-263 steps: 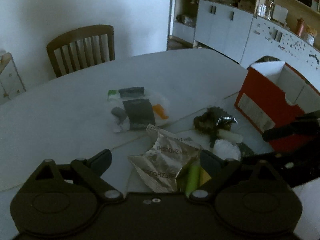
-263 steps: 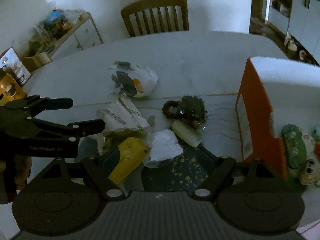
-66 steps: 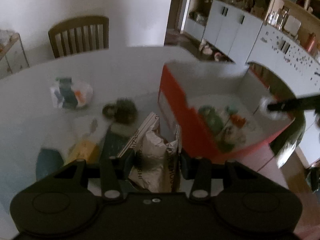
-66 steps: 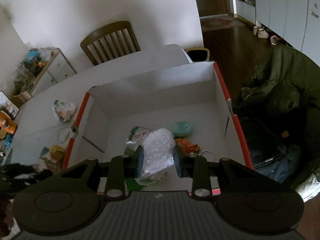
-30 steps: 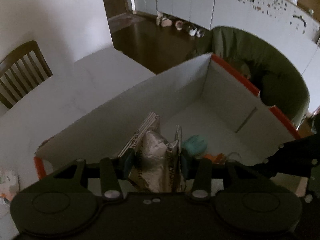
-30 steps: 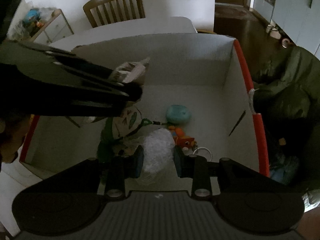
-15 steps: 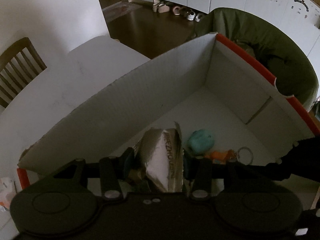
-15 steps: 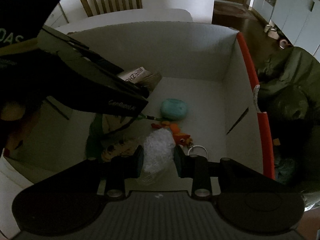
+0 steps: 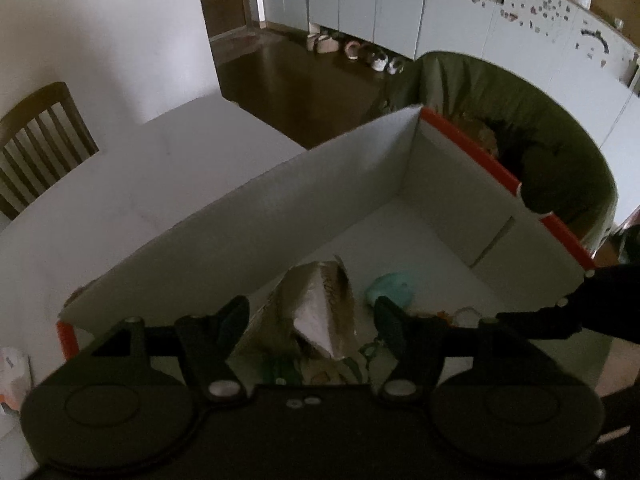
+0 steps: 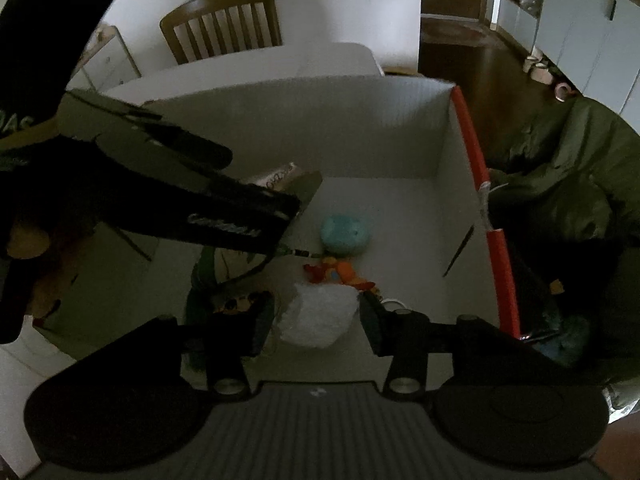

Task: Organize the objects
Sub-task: 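Open the left gripper releasing the silver bag while the right releases the bubble-wrap bag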

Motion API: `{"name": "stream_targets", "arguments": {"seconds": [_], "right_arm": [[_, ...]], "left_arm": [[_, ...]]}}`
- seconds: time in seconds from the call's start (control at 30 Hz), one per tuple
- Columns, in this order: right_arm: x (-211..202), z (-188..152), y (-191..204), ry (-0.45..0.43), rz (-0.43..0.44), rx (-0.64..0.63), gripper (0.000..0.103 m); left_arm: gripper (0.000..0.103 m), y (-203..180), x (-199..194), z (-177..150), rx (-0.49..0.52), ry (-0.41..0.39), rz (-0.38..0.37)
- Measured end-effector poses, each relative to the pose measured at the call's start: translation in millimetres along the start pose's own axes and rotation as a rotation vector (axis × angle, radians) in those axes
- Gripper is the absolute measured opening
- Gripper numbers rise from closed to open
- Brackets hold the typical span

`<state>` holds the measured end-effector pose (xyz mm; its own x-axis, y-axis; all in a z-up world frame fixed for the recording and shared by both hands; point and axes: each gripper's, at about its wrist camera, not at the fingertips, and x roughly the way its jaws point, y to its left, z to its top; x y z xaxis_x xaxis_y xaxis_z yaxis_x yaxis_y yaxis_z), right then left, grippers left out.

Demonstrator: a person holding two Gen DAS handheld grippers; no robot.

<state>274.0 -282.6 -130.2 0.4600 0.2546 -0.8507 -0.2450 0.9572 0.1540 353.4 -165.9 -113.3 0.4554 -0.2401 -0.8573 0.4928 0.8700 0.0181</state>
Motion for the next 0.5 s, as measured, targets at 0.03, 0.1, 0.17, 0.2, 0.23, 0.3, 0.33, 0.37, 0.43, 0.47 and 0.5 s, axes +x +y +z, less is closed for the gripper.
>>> {"name": "stream_targets", "arguments": {"seconds": [0.03, 0.1, 0.17, 0.2, 0.23, 0.3, 0.33, 0.37, 0.43, 0.47, 0.5], "right_arm": [[-2, 0, 0, -0.004, 0.002, 0.004, 0.047], [-7, 0, 0, -0.015, 0.01, 0.009, 0.047], [-13, -1, 2, -0.03, 0.012, 0.006, 0.049], [-17, -1, 2, -0.036, 0.01, 0.005, 0.052], [-21, -1, 3, -0.045, 0.009, 0.005, 0.052], [-27, -1, 4, -0.058, 0.016, 0.009, 0.052], [-31, -2, 5, -0.064, 0.02, 0.012, 0.052], [-34, -2, 6, -0.07, 0.022, 0.014, 0.052], [-42, -3, 8, -0.085, 0.026, 0.02, 0.053], [-46, -4, 9, -0.092, 0.03, 0.025, 0.053], [-49, -4, 10, -0.098, 0.036, 0.031, 0.054]], "left_arm": [[0.068, 1, -4, -1, -0.006, -0.007, -0.005], [0.068, 2, -12, -4, -0.012, -0.024, -0.019], [0.068, 3, -21, -8, -0.019, -0.043, -0.033], [0.068, 4, -26, -9, -0.023, -0.052, -0.038], [0.068, 4, -32, -13, -0.028, -0.063, -0.044], [0.068, 7, -42, -15, -0.04, -0.082, -0.061], [0.068, 9, -48, -16, -0.045, -0.093, -0.069], [0.068, 10, -53, -18, -0.046, -0.102, -0.072], [0.07, 11, -63, -22, -0.044, -0.123, -0.074], [0.071, 11, -67, -23, -0.045, -0.132, -0.077], [0.071, 13, -74, -26, -0.047, -0.144, -0.084]]}}
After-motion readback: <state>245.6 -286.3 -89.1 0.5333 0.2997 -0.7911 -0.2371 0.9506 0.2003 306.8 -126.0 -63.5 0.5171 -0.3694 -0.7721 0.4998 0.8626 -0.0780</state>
